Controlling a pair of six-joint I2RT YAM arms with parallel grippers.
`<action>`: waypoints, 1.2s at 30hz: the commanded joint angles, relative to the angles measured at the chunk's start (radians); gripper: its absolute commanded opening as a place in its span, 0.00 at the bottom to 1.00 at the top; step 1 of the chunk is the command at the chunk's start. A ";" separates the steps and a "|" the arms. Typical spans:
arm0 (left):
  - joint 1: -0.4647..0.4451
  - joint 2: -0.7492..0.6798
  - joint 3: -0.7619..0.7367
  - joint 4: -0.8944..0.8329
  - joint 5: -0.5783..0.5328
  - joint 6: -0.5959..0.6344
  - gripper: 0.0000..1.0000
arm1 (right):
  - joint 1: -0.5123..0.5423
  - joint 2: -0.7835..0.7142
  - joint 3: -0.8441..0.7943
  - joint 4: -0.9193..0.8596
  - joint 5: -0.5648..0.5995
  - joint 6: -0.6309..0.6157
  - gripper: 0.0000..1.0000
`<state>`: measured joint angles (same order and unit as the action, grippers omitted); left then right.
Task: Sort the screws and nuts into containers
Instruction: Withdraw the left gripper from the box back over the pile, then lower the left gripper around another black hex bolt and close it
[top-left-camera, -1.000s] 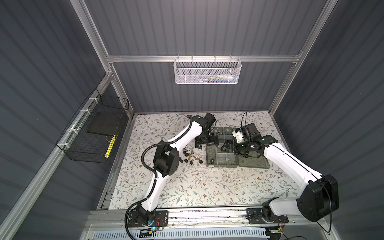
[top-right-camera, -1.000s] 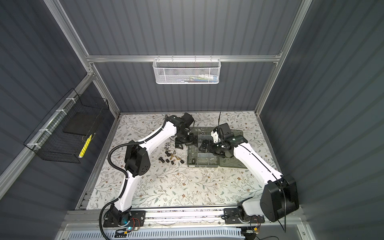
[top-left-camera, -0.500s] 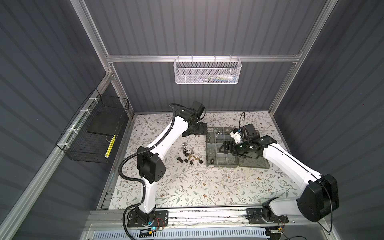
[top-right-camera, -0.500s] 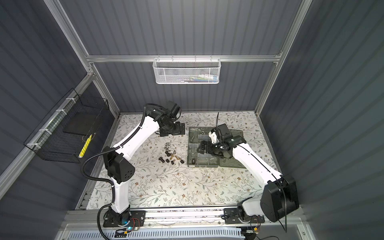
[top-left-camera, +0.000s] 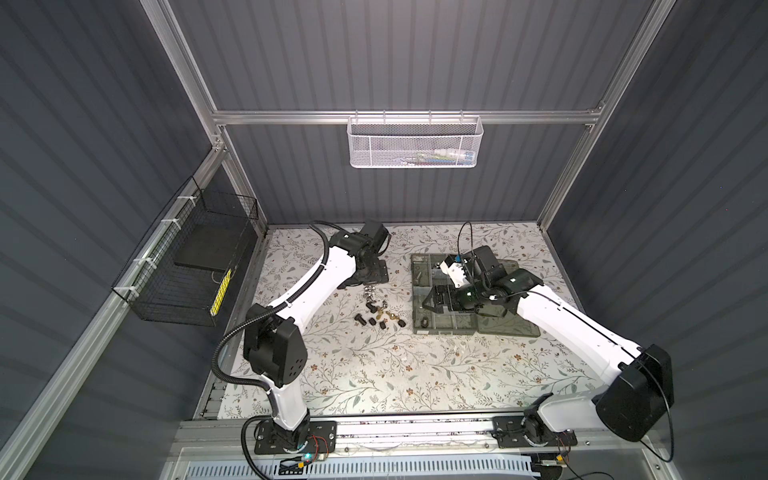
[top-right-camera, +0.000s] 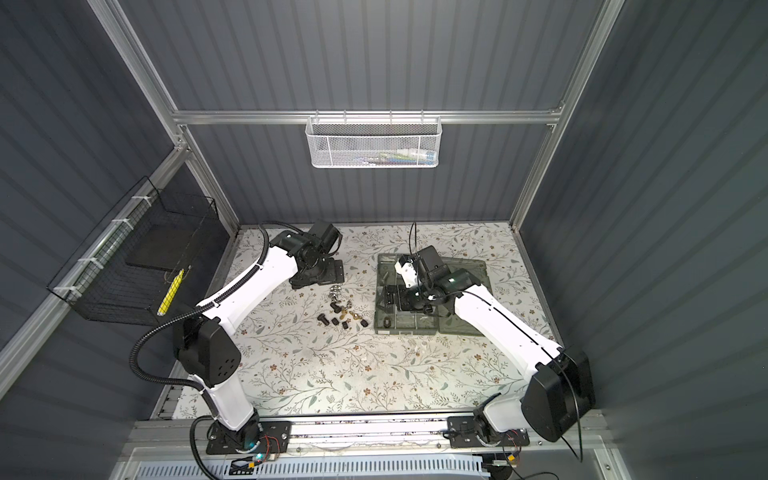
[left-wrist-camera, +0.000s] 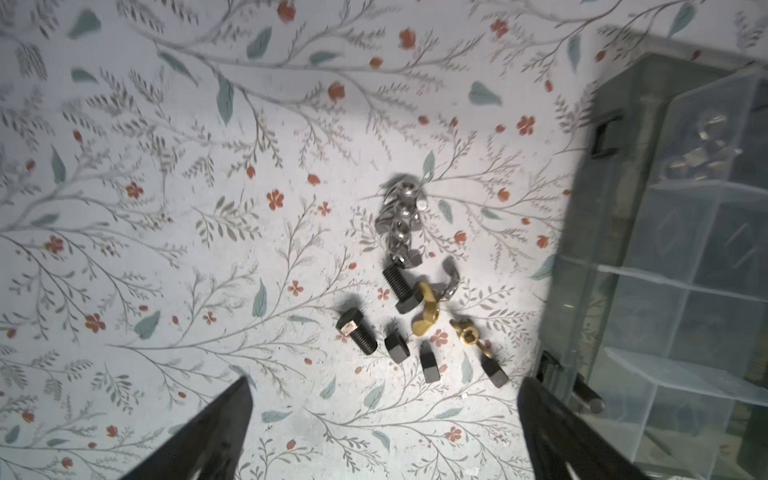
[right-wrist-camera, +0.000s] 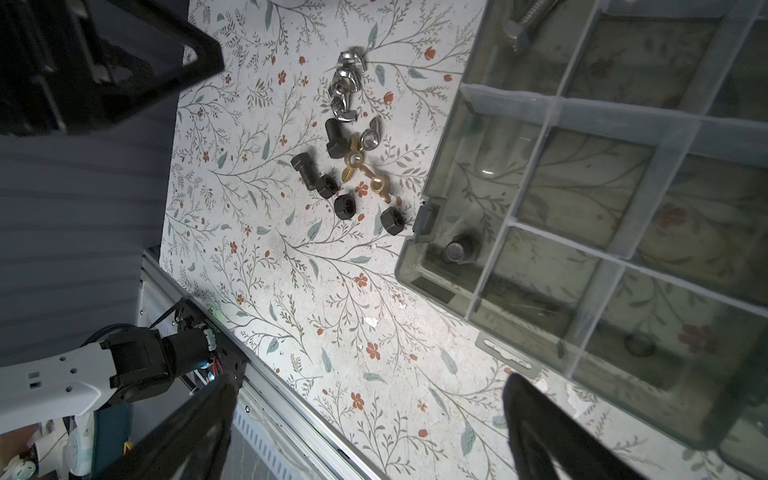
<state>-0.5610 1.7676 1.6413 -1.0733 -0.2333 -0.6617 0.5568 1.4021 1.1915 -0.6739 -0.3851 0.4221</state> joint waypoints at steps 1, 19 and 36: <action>0.005 -0.078 -0.129 0.103 0.067 -0.126 0.96 | 0.024 0.025 0.038 -0.020 0.004 -0.041 0.99; 0.121 -0.083 -0.432 0.333 0.230 -0.280 0.77 | 0.108 0.095 0.100 -0.042 -0.027 -0.123 0.99; 0.147 -0.011 -0.460 0.418 0.296 -0.302 0.60 | 0.127 0.128 0.130 -0.059 -0.028 -0.144 0.99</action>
<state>-0.4217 1.7374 1.1835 -0.6598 0.0418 -0.9520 0.6800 1.5158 1.2926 -0.7116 -0.4046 0.2947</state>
